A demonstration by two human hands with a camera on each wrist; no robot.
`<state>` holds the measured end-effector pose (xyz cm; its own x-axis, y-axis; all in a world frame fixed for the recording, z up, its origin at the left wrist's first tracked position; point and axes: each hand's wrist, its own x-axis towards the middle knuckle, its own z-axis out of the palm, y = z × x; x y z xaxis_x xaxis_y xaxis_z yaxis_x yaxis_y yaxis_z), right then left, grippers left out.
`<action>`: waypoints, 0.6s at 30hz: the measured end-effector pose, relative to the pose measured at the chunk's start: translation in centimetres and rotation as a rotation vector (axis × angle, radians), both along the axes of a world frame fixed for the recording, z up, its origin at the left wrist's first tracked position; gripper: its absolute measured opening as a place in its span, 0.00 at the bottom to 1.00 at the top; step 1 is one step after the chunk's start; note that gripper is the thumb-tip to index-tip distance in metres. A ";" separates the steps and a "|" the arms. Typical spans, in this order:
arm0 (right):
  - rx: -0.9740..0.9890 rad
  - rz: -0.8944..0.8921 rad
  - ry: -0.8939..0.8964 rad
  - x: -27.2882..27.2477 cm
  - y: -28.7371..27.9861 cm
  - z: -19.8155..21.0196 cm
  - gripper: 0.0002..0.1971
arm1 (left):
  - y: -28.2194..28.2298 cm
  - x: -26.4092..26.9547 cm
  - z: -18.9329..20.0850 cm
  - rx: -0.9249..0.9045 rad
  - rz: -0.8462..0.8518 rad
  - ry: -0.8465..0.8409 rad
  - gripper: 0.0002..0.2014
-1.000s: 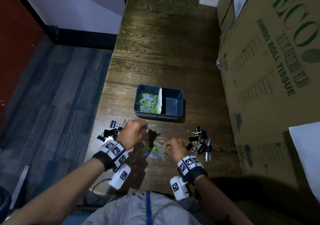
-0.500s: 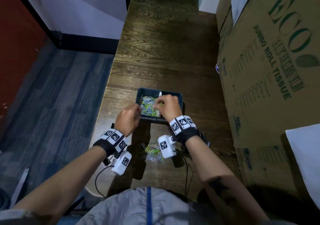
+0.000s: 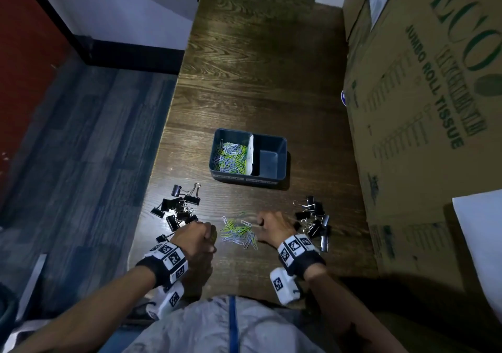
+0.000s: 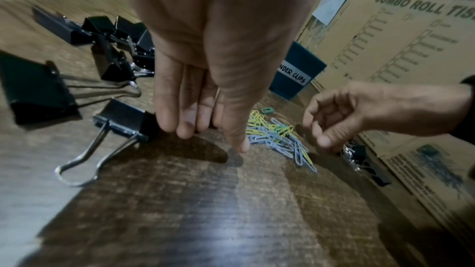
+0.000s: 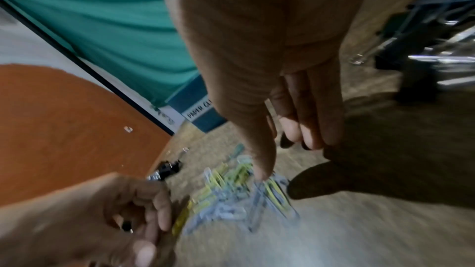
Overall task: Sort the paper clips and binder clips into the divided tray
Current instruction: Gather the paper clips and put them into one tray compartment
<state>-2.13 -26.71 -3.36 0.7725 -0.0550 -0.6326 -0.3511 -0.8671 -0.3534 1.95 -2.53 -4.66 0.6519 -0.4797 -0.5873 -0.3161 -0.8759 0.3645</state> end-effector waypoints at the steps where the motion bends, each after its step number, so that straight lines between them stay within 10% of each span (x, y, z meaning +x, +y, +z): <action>1: 0.012 0.008 0.028 -0.9 -0.1 -0.3 0.21 | 0.1 -0.1 -0.2 0.013 -0.003 0.023 0.13; 9: -0.037 -0.003 -0.011 -2.4 2.0 -2.5 0.09 | -2.9 -1.4 -1.1 -0.030 -0.022 -0.001 0.03; 16: 0.034 -0.138 -0.138 -2.4 1.2 -3.9 0.04 | -2.2 -1.6 -2.0 -0.214 0.094 -0.156 0.09; 18: 0.024 -0.114 -0.153 -2.3 0.7 -3.7 0.14 | -2.1 -1.3 -2.2 -0.147 0.079 -0.152 0.27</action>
